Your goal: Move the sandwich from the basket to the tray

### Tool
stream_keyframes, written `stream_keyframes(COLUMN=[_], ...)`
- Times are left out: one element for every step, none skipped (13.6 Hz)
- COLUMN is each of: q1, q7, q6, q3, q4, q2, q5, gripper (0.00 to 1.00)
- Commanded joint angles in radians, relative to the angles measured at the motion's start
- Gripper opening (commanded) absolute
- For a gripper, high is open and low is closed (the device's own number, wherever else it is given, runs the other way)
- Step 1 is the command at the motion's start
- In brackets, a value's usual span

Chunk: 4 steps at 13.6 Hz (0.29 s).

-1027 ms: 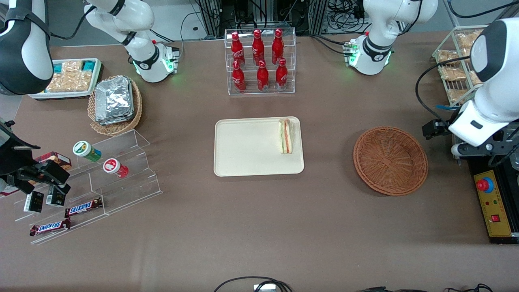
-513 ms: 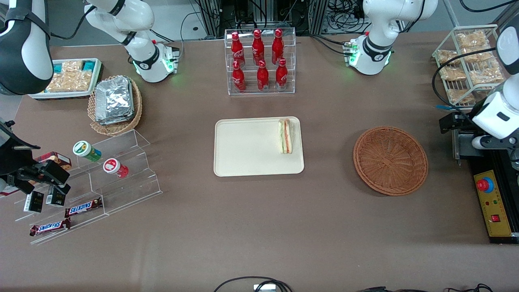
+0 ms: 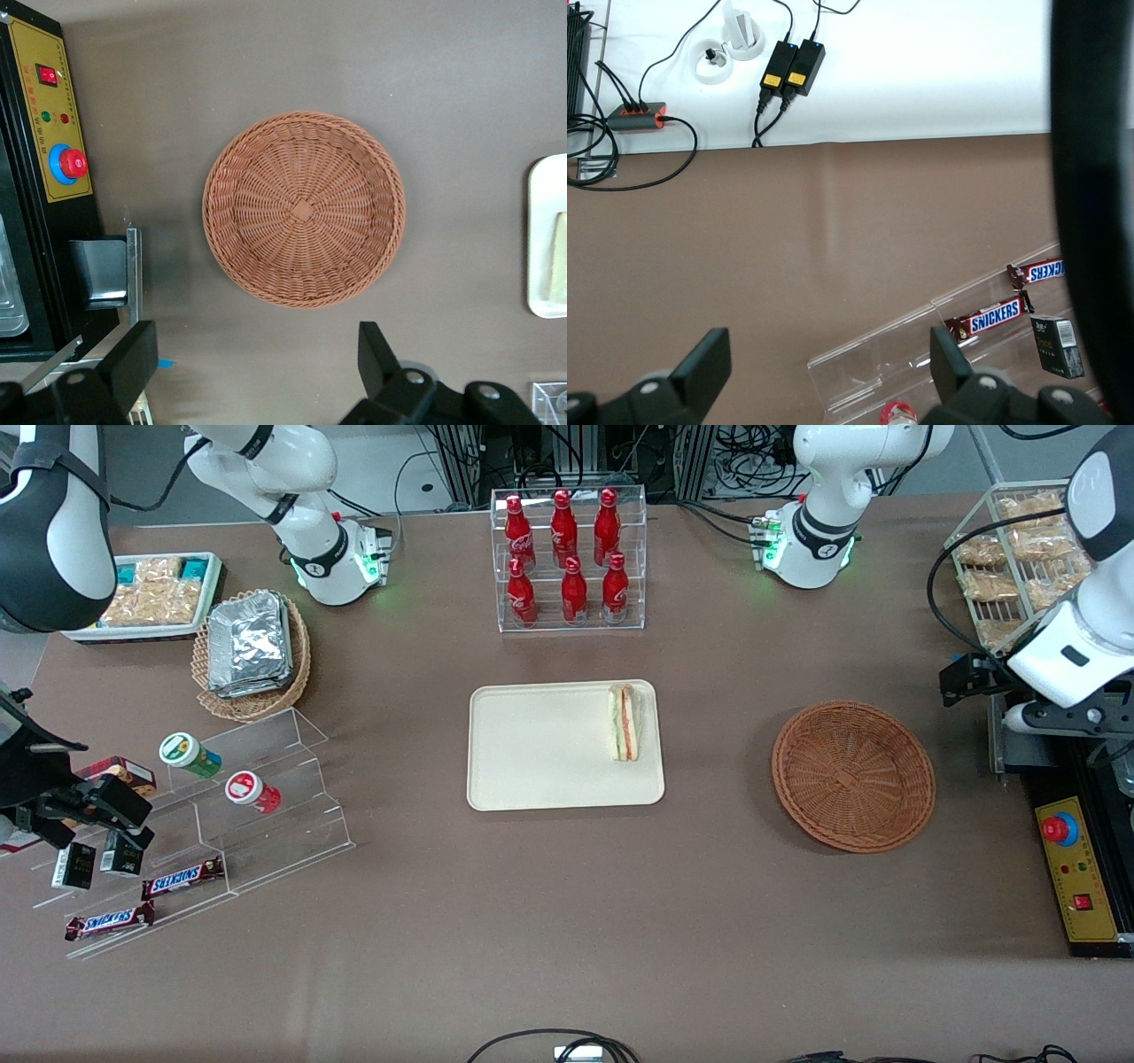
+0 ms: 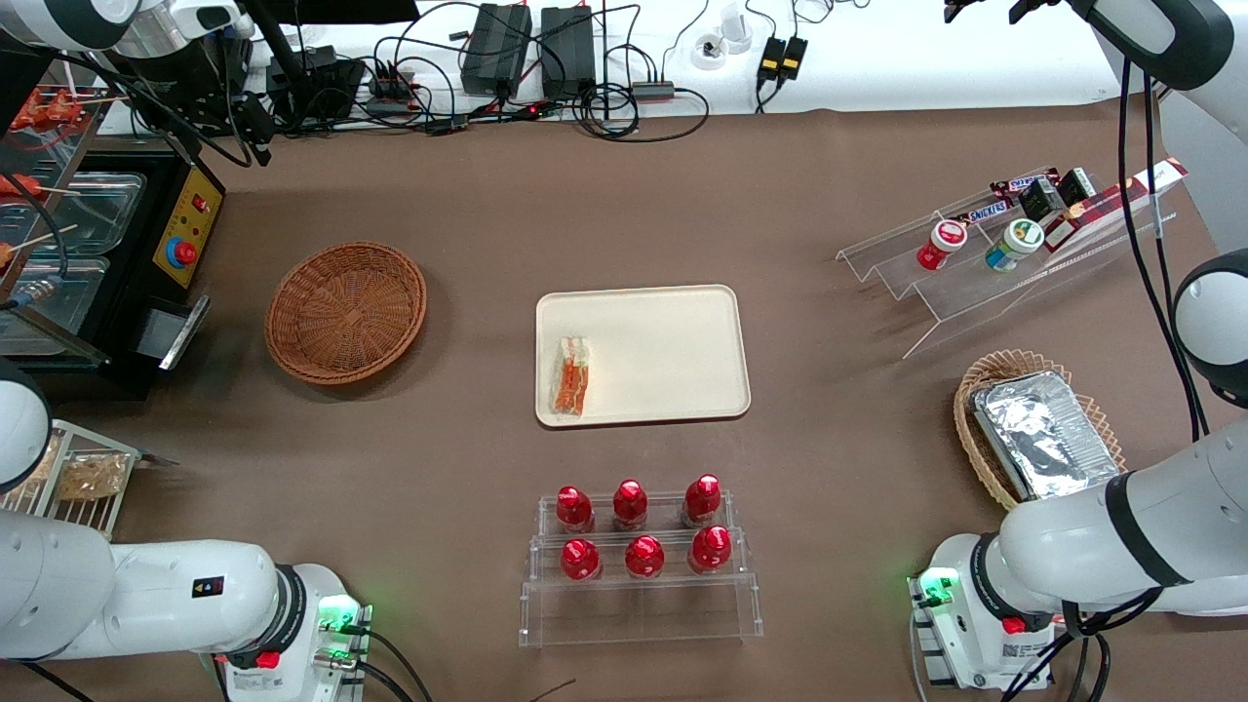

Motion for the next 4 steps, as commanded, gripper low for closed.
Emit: stream_keyframes(q1=[0.070,0.073,0.073,0.073], q7=[0.012,0.012,0.012,0.014], q6=[-0.051,-0.064,-0.071,-0.074], q3=[-0.053,-0.057,-0.058,-0.058], q4=[0.024,0.036,0.041,0.041], q2=[-0.028,-0.025,-0.025,-0.022], q5=[-0.035,-0.037,-0.037,-0.037], gripper=[1.00,1.00,1.00,1.00])
